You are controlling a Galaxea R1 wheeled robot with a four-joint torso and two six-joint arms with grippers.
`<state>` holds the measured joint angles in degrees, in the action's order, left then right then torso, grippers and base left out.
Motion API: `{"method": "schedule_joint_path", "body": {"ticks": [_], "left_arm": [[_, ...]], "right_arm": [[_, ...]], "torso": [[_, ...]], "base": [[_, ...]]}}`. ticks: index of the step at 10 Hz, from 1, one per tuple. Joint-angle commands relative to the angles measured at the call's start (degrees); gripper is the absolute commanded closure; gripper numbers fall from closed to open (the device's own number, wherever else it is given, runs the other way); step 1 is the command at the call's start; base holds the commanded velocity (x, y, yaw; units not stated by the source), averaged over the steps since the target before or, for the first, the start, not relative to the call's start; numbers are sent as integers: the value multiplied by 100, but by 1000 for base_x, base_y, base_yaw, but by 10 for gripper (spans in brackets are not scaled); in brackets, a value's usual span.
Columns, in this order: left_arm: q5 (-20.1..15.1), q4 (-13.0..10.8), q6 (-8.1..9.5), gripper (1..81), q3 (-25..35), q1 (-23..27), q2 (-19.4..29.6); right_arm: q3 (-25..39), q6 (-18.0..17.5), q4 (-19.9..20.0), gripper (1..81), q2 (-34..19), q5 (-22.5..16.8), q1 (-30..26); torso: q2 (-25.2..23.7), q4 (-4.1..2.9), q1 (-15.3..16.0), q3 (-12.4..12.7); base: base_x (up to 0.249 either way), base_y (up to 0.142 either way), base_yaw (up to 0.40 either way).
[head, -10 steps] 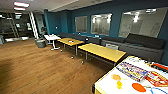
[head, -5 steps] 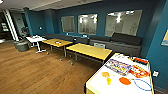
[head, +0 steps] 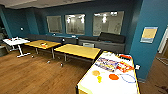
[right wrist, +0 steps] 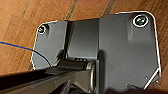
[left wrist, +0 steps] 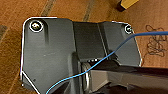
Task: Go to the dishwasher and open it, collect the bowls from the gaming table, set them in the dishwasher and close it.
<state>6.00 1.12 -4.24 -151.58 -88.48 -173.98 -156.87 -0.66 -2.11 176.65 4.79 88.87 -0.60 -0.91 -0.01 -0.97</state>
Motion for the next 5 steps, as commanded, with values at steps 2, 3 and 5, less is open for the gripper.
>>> {"method": "schedule_joint_path", "body": {"ticks": [2, 3, 5], "left_arm": [[-292, -24, 11, 10, 32, 265, -14], [-292, -24, 11, 10, 23, 265, -23], [-292, -15, 11, 10, 32, 257, -14]], "right_arm": [[26, -4, -9, 10, 39, -286, -286], [26, -4, -18, 10, 39, -286, -286], [26, -4, -18, 10, 31, -286, -286]], "torso": [[0, 0, 1, 0], [0, 0, 1, 0], [0, 0, 1, 0]], "base": [[0, 0, -344], [0, 0, -345], [0, 0, -345]]}}
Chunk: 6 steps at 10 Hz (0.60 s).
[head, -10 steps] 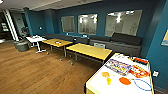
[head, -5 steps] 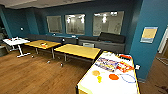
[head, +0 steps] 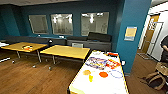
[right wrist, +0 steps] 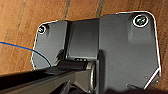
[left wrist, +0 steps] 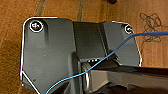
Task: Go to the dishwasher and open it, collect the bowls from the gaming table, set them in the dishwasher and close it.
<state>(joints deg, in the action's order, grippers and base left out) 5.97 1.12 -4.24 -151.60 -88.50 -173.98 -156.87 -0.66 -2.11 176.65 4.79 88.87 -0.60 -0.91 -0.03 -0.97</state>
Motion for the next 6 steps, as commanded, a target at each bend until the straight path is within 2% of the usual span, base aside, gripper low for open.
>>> {"method": "schedule_joint_path", "body": {"ticks": [1, 3, 5, 6], "left_arm": [[-290, -15, 11, 10, 34, 259, -14], [-290, -15, 11, 10, 25, 259, -5], [-290, -15, 11, 10, 34, 259, -5], [-289, -24, 3, 10, 34, 259, -5]], "right_arm": [[26, -4, -26, 10, 39, -286, -295], [34, -4, -26, 10, 39, -286, -294], [26, -4, -35, 10, 48, -286, -286], [26, -4, -35, 10, 48, -286, -295]], "torso": [[0, 0, 3, 0], [0, 0, 3, 0], [0, 0, 3, 0], [0, 0, 3, 0]], "base": [[0, 0, -345], [0, 0, -345], [0, -258, 0], [0, -187, 0]]}}
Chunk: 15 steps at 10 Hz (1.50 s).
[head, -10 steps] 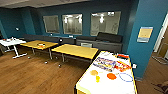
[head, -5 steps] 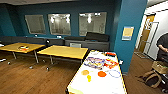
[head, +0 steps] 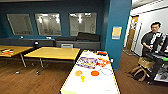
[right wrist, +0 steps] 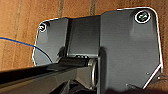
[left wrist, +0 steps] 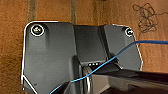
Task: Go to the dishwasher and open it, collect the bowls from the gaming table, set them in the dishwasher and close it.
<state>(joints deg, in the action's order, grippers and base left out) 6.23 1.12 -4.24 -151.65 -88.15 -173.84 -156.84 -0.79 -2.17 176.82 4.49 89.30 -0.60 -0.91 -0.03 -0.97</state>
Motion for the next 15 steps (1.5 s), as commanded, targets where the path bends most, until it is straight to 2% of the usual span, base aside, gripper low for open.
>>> {"method": "schedule_joint_path", "body": {"ticks": [1, 6, 15], "left_arm": [[-315, -33, 2, 10, 48, 215, -20], [-307, -7, -6, 10, 39, 197, -38], [-298, -15, -6, 10, 39, 188, -37]], "right_arm": [[23, 9, -29, 10, 31, -255, -337], [23, 9, -29, 10, 31, -255, -329], [23, 9, -12, 10, 22, -255, -311]], "torso": [[0, 0, 3, 0], [0, 0, 3, 0], [-2, 0, 3, 2]], "base": [[0, 0, 0], [0, 0, 0], [96, 0, 0]]}}
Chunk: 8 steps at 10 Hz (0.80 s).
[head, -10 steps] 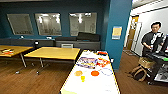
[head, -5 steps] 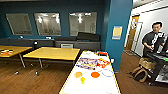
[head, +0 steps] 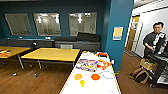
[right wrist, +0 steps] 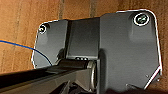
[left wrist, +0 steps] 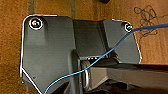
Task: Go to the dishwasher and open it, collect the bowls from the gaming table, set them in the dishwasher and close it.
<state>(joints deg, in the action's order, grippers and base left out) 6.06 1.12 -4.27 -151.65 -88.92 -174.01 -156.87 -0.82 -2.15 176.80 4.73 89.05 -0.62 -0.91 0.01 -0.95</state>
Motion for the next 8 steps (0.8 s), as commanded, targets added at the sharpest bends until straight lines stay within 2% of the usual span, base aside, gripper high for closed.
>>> {"method": "schedule_joint_path", "body": {"ticks": [1, 4, 6, 8], "left_arm": [[-281, -15, -4, 10, 39, 265, -29], [-281, 2, -4, 10, 39, 256, -20], [-281, 11, -4, 10, 39, 257, -20], [-281, 20, -4, 10, 39, 256, -12]], "right_arm": [[26, 11, -14, 10, 16, -280, -287], [26, 11, -14, 10, 16, -280, -295], [26, 20, -14, 10, 24, -280, -295], [26, 12, -23, 10, 33, -280, -304]], "torso": [[0, 0, 0, 0], [0, 0, 0, 0], [2, 0, 7, 0], [2, 0, 7, 0]], "base": [[119, 0, 0], [112, 0, 0], [39, 0, 0], [0, 89, 0]]}}
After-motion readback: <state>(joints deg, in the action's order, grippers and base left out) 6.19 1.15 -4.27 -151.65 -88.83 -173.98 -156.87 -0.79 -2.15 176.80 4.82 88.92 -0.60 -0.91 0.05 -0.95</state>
